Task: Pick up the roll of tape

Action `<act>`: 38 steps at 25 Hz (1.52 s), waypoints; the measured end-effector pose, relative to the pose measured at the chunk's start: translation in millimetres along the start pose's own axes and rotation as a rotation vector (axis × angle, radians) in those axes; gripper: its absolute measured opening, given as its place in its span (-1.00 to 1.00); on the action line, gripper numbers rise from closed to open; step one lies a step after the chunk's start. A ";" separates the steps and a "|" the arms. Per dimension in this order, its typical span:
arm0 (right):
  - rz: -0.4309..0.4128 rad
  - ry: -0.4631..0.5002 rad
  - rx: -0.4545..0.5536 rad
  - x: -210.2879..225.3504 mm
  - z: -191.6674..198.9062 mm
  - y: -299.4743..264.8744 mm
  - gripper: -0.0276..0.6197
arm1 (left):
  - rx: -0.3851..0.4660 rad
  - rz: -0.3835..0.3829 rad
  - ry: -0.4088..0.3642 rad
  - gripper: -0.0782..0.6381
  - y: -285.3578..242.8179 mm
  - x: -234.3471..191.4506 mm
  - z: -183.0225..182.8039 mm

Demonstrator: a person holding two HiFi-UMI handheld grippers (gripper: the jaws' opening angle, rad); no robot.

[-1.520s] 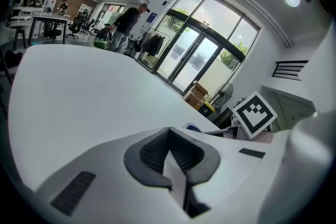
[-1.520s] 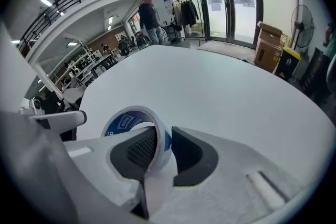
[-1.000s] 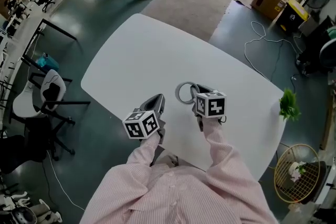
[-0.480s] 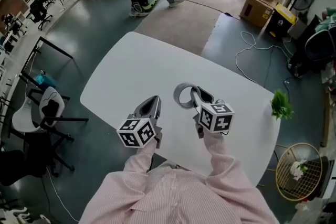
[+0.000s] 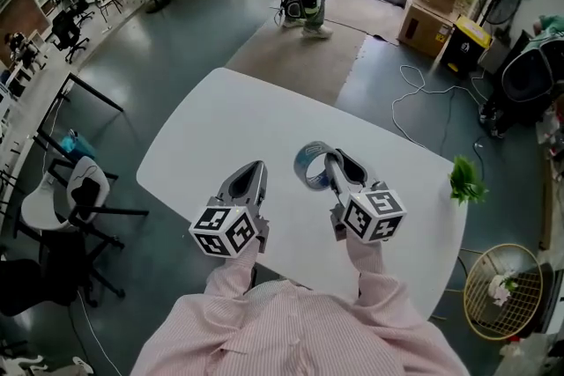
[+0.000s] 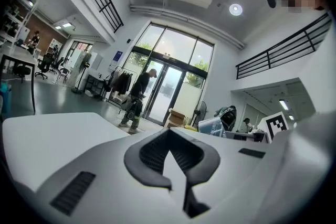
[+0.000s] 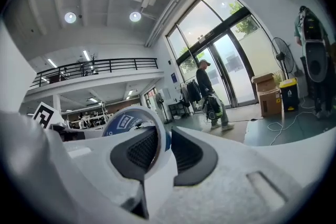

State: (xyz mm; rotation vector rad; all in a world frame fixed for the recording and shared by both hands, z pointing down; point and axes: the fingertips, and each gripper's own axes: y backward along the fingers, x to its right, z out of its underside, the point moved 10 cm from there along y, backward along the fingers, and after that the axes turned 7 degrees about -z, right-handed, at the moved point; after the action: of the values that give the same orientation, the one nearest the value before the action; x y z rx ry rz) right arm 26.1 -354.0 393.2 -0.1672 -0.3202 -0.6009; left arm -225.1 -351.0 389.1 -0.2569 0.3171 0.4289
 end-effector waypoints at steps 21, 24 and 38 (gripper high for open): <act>0.026 0.093 0.144 -17.0 -9.6 41.1 -0.68 | 0.084 0.005 -0.133 -0.78 32.5 16.9 -16.6; 0.031 0.103 0.143 -20.4 -11.2 41.8 -0.68 | 0.090 0.001 -0.133 -0.78 36.5 16.0 -19.6; 0.057 0.117 0.143 -18.5 -11.1 46.0 -0.69 | 0.087 -0.014 -0.146 -0.78 38.7 15.8 -15.5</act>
State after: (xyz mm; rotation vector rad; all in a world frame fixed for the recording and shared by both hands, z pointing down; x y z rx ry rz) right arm 41.1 -309.6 373.7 -0.0040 -0.2432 -0.5273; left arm -232.5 -316.0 362.5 -0.1422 0.1905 0.4164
